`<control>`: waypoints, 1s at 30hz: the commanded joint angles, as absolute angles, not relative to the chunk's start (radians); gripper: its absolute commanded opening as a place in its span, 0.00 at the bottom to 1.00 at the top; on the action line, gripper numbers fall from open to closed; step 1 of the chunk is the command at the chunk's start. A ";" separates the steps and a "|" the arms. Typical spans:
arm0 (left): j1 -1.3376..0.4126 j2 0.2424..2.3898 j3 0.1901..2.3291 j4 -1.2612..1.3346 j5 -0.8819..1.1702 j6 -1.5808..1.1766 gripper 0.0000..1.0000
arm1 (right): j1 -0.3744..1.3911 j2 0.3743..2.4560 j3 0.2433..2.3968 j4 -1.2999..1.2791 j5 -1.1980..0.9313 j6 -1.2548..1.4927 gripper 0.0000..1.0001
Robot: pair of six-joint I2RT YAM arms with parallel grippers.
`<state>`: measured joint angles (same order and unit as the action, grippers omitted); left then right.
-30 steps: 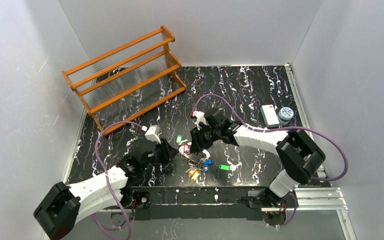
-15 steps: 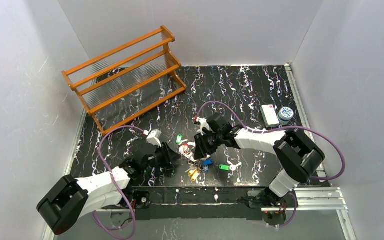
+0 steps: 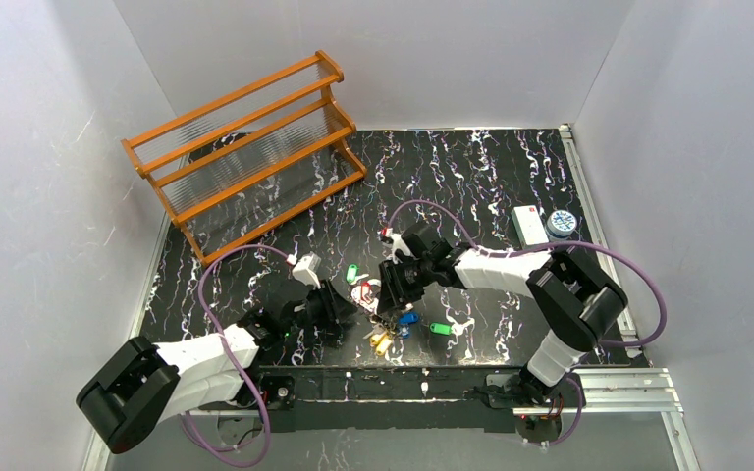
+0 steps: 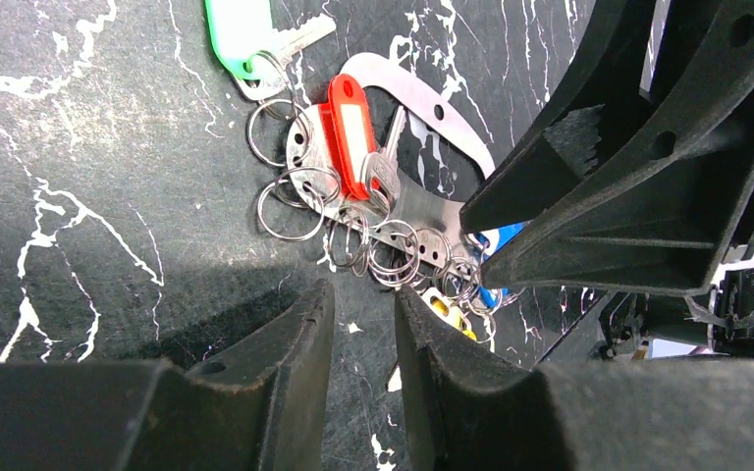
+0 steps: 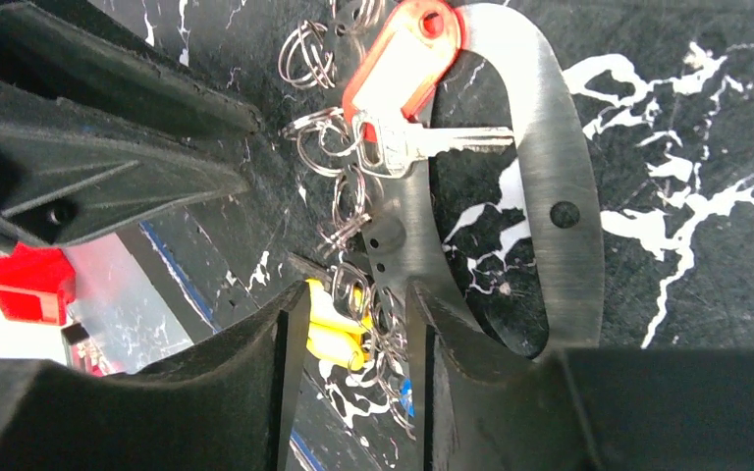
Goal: Put the keys on the keyring
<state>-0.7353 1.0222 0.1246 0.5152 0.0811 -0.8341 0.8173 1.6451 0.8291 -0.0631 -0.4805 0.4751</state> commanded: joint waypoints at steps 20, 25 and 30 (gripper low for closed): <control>-0.739 0.960 0.098 0.492 0.020 -0.854 0.29 | 0.970 1.756 1.048 -0.254 -0.180 0.541 0.50; -0.739 0.960 0.098 0.492 0.017 -0.857 0.29 | 0.983 1.762 1.073 -0.294 -0.151 0.533 0.39; -0.739 0.958 0.098 0.485 0.016 -0.851 0.29 | 0.986 1.734 1.071 -0.311 -0.139 0.526 0.24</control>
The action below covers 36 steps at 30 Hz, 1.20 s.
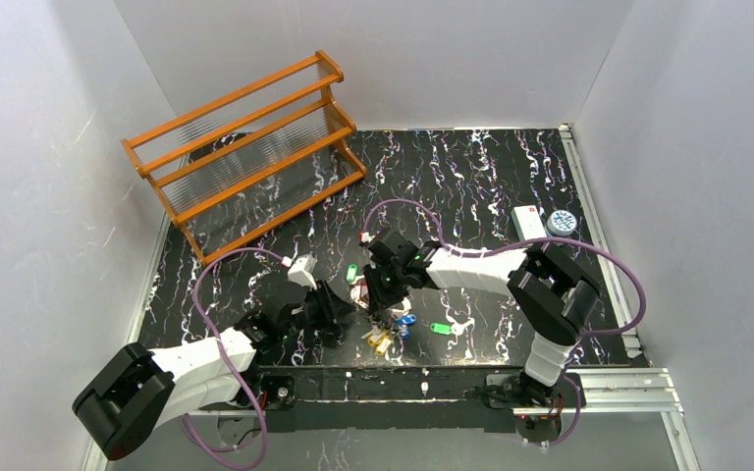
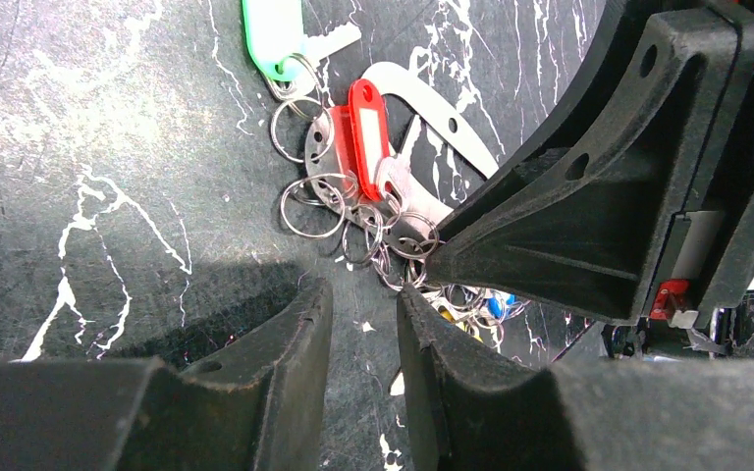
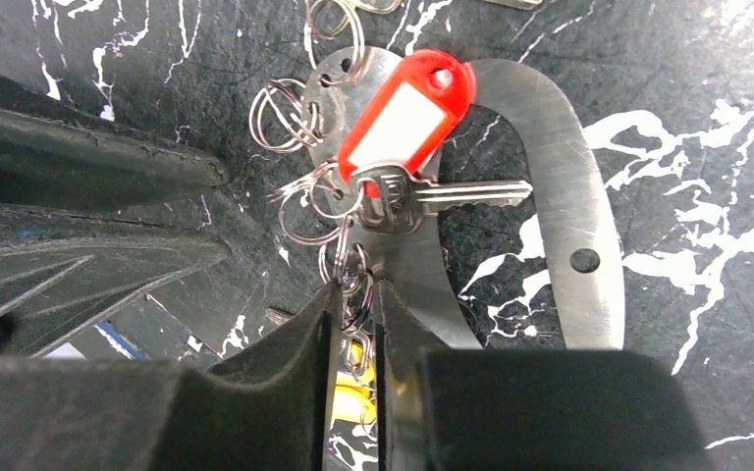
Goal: Put the keys on the keyring
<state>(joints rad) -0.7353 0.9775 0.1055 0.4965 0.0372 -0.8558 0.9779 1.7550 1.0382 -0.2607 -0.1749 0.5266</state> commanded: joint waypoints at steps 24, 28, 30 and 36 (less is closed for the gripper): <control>-0.739 0.740 0.284 0.196 -0.056 -0.628 0.31 | 0.986 1.432 1.065 -0.289 0.022 0.151 0.01; -0.739 0.708 0.345 0.161 -0.048 -0.553 0.32 | 0.986 1.326 1.009 -0.211 0.118 0.021 0.01; -0.739 0.692 0.368 0.161 -0.032 -0.508 0.32 | 0.987 1.263 0.956 -0.139 0.129 -0.059 0.01; -0.739 0.629 0.411 0.155 -0.001 -0.383 0.33 | 0.987 1.156 0.851 -0.023 0.116 -0.211 0.01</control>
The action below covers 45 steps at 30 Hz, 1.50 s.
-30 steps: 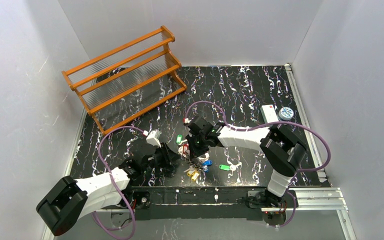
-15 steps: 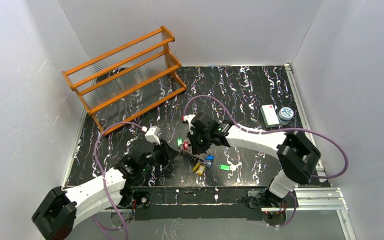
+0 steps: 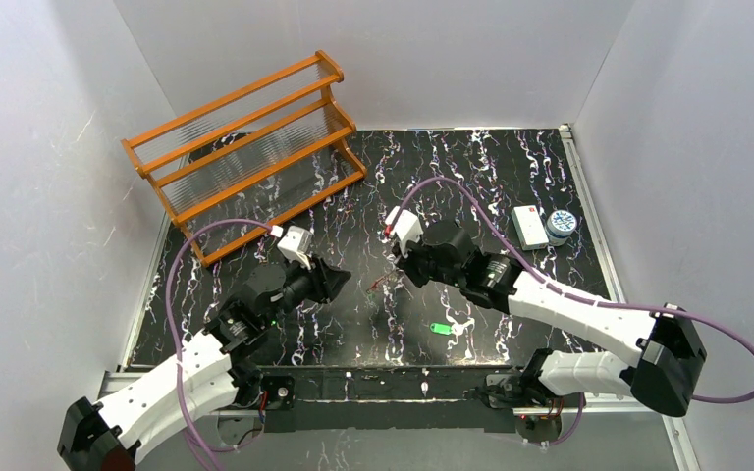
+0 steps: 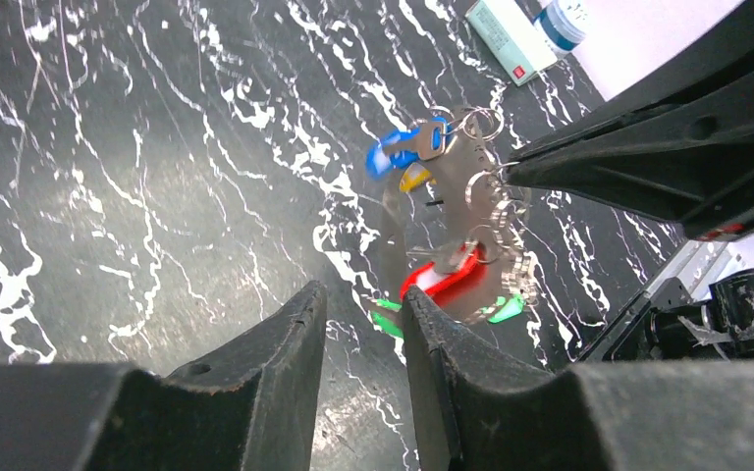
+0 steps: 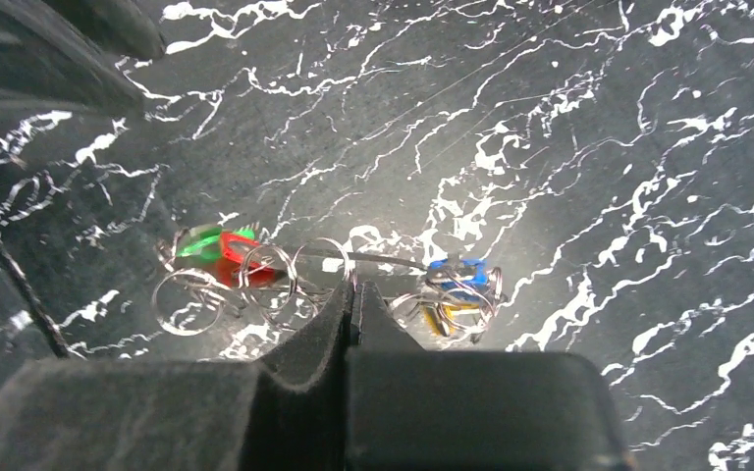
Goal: Put the keys on the keyring
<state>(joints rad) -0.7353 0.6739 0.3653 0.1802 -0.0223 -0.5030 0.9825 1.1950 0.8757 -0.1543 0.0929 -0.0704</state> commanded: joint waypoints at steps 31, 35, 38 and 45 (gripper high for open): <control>-0.743 0.522 0.089 0.566 0.227 -0.377 0.29 | 1.136 1.277 0.593 0.179 -0.307 -0.231 0.01; -0.754 0.545 0.061 0.633 0.258 -0.366 0.28 | 1.115 1.211 0.560 0.205 -0.325 -0.252 0.01; -0.779 0.574 0.047 0.698 0.295 -0.324 0.28 | 1.096 1.186 0.562 0.178 -0.349 -0.276 0.01; -0.868 0.693 0.064 0.769 0.394 -0.182 0.28 | 1.080 1.053 0.477 0.221 -0.355 -0.324 0.01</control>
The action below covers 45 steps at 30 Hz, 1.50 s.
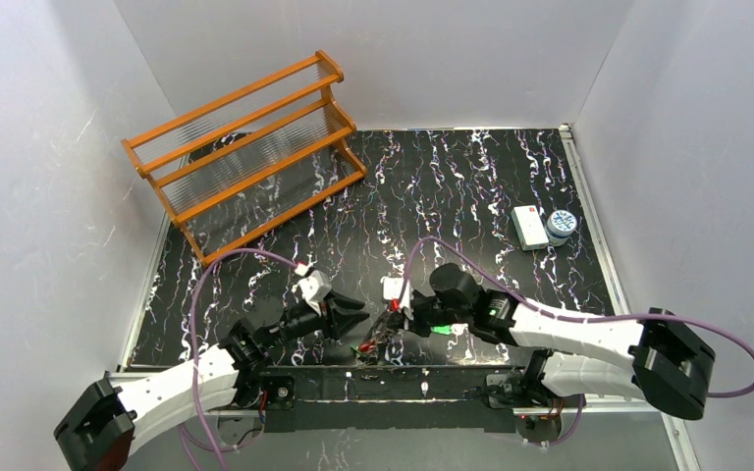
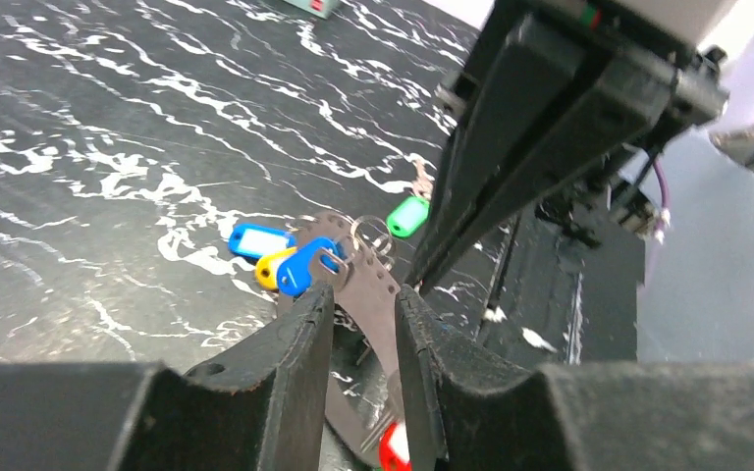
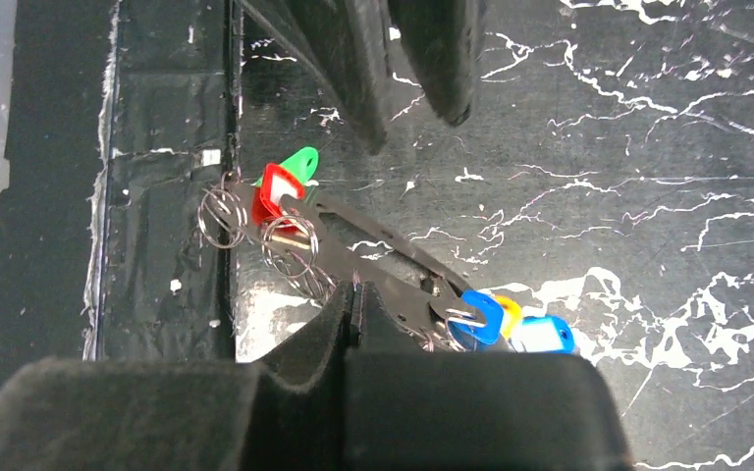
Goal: Put the keys on the keyring
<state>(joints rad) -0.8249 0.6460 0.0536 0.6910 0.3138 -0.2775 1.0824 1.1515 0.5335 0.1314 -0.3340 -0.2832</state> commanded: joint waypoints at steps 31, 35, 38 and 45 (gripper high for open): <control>-1.101 1.001 0.124 0.887 0.256 -0.020 0.23 | 1.074 1.066 0.498 0.276 -0.428 -0.182 0.01; -1.110 1.022 0.124 0.896 0.236 -0.014 0.15 | 1.072 1.071 0.500 0.277 -0.438 -0.178 0.01; -1.114 1.026 0.121 0.911 0.223 -0.019 0.07 | 1.073 1.075 0.508 0.267 -0.445 -0.176 0.01; -1.115 0.997 0.098 0.917 0.206 -0.019 0.00 | 1.074 1.048 0.525 0.261 -0.345 -0.142 0.22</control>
<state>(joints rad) -1.1084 1.0264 0.0975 0.8806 0.2314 -0.0265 1.0737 1.0798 0.4568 0.2047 -0.4068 -0.1787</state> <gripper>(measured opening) 0.010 0.033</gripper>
